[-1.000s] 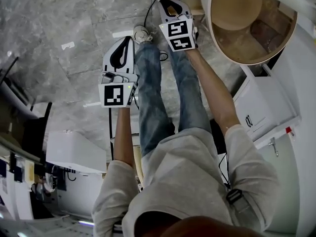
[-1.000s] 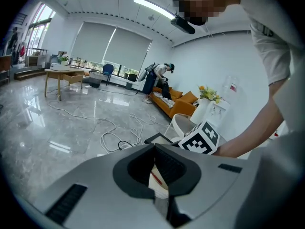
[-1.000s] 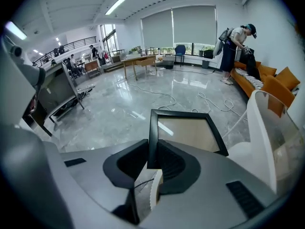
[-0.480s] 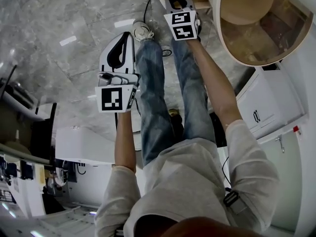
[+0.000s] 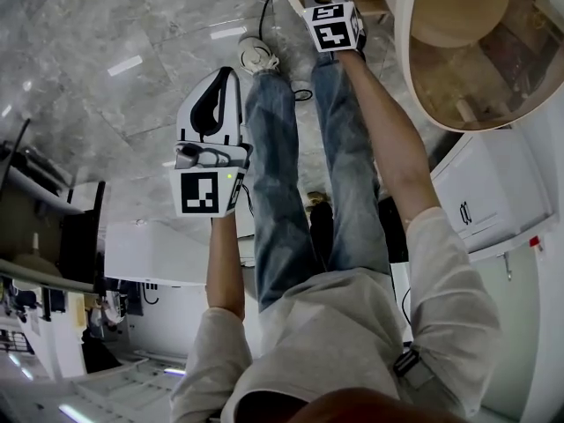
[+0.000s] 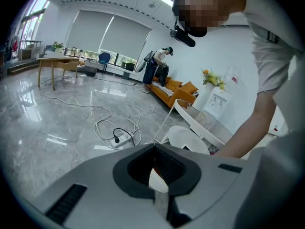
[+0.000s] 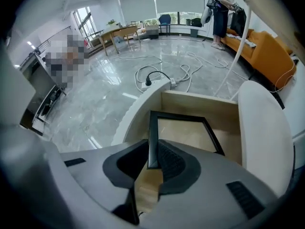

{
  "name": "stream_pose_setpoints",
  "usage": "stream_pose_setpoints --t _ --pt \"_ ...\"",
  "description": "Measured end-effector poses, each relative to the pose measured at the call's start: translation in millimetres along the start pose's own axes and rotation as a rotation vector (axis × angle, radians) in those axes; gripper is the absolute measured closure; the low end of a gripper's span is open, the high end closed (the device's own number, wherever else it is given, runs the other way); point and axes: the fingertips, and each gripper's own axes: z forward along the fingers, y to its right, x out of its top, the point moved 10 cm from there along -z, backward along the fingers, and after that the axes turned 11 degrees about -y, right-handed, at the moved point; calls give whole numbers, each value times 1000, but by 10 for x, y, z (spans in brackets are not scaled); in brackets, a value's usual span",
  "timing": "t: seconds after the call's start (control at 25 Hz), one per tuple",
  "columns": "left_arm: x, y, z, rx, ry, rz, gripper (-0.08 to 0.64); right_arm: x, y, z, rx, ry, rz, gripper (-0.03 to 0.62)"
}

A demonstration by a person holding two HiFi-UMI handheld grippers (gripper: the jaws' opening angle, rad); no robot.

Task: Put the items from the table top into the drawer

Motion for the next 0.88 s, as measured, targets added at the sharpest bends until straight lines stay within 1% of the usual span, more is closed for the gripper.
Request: stream_pose_setpoints --t 0.2,0.44,0.56,0.64,0.8,0.88 --pt "-84 -31 35 14 -17 -2 545 -1 147 235 -33 -26 40 509" --pt "-120 -43 59 27 -19 -10 545 -70 219 414 -48 -79 17 509" --pt "-127 -26 51 33 -21 -11 545 -101 214 471 -37 -96 29 509" --pt "-128 -18 49 36 -21 -9 545 -114 220 500 -46 -108 40 506" --pt "-122 -9 28 41 -17 -11 545 -118 235 469 -47 -98 58 472" --pt "-96 5 23 40 -8 -13 545 -109 243 411 -48 -95 50 474"
